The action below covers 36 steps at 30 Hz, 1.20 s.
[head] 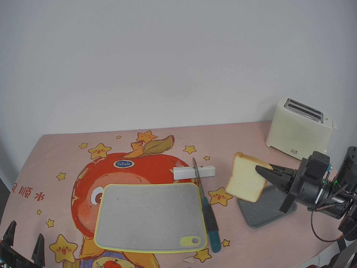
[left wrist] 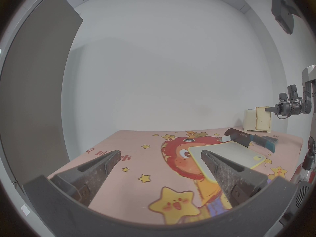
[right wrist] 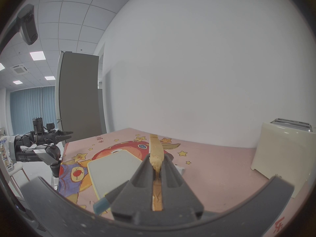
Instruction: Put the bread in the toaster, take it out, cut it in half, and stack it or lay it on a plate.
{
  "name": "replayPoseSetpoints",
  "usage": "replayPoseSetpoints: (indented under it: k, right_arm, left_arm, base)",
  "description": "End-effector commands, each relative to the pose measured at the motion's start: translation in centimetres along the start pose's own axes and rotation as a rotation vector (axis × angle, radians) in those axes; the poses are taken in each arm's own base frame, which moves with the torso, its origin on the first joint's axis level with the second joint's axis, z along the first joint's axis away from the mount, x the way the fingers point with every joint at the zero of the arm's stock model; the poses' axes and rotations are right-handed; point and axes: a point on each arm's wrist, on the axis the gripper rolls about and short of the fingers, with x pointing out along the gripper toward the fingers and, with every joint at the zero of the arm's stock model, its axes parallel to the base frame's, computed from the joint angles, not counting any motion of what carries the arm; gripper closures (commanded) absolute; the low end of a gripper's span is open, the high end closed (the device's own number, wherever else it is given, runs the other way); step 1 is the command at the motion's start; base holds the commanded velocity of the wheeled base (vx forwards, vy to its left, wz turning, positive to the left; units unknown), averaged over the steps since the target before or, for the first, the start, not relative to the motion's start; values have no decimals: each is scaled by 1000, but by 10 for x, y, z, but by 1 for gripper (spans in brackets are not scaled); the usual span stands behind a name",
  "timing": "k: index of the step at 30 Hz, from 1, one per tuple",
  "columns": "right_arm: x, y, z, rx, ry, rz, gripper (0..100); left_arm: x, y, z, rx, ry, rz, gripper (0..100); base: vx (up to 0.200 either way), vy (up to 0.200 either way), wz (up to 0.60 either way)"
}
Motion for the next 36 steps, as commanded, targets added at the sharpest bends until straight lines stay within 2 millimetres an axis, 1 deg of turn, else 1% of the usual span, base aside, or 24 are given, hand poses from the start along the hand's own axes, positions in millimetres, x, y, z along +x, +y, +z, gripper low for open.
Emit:
replayPoseSetpoints:
  k: [1, 10, 13, 17, 19, 25, 27, 30, 31, 33, 35, 36]
  right_arm:
    - [0, 4, 1, 0, -3, 19, 100]
    - [2, 12, 1, 39, -2, 59, 100]
    - [7, 14, 4, 69, -12, 74, 100]
    - [17, 17, 2, 114, 2, 91, 100]
    - [18, 19, 2, 122, 6, 97, 100]
    - [19, 23, 0, 142, 16, 116, 100]
    - [20, 32, 0, 201, 26, 153, 100]
    - [21, 33, 0, 276, 35, 159, 100]
    - [21, 33, 0, 276, 35, 159, 100]
    - [24, 34, 1, 350, 38, 164, 100]
    - [26, 35, 0, 371, 44, 169, 100]
    - [30, 36, -2, 393, 58, 171, 100]
  left_arm:
    - [1, 0, -5, 0, 11, 1, 0]
    - [1, 0, -5, 0, 11, 3, 0]
    - [1, 0, -5, 0, 11, 3, 0]
    - [1, 0, -5, 0, 11, 3, 0]
    - [1, 0, -5, 0, 11, 3, 0]
    - [1, 0, -5, 0, 11, 3, 0]
    - [1, 0, -5, 0, 11, 3, 0]
    - [1, 0, -5, 0, 11, 3, 0]
    - [1, 0, -5, 0, 11, 3, 0]
    - [1, 0, -5, 0, 11, 1, 0]
    - [1, 0, -5, 0, 11, 1, 0]
    - [1, 0, -5, 0, 11, 1, 0]
  base:
    - [0, 0, 0]
    - [-200, 0, 0]
    - [0, 0, 0]
    - [0, 0, 0]
    - [0, 0, 0]
    - [0, 200, 0]
    - [0, 200, 0]
    - [0, 200, 0]
    - [0, 200, 0]
    - [0, 0, 0]
    - [0, 0, 0]
    - [0, 0, 0]
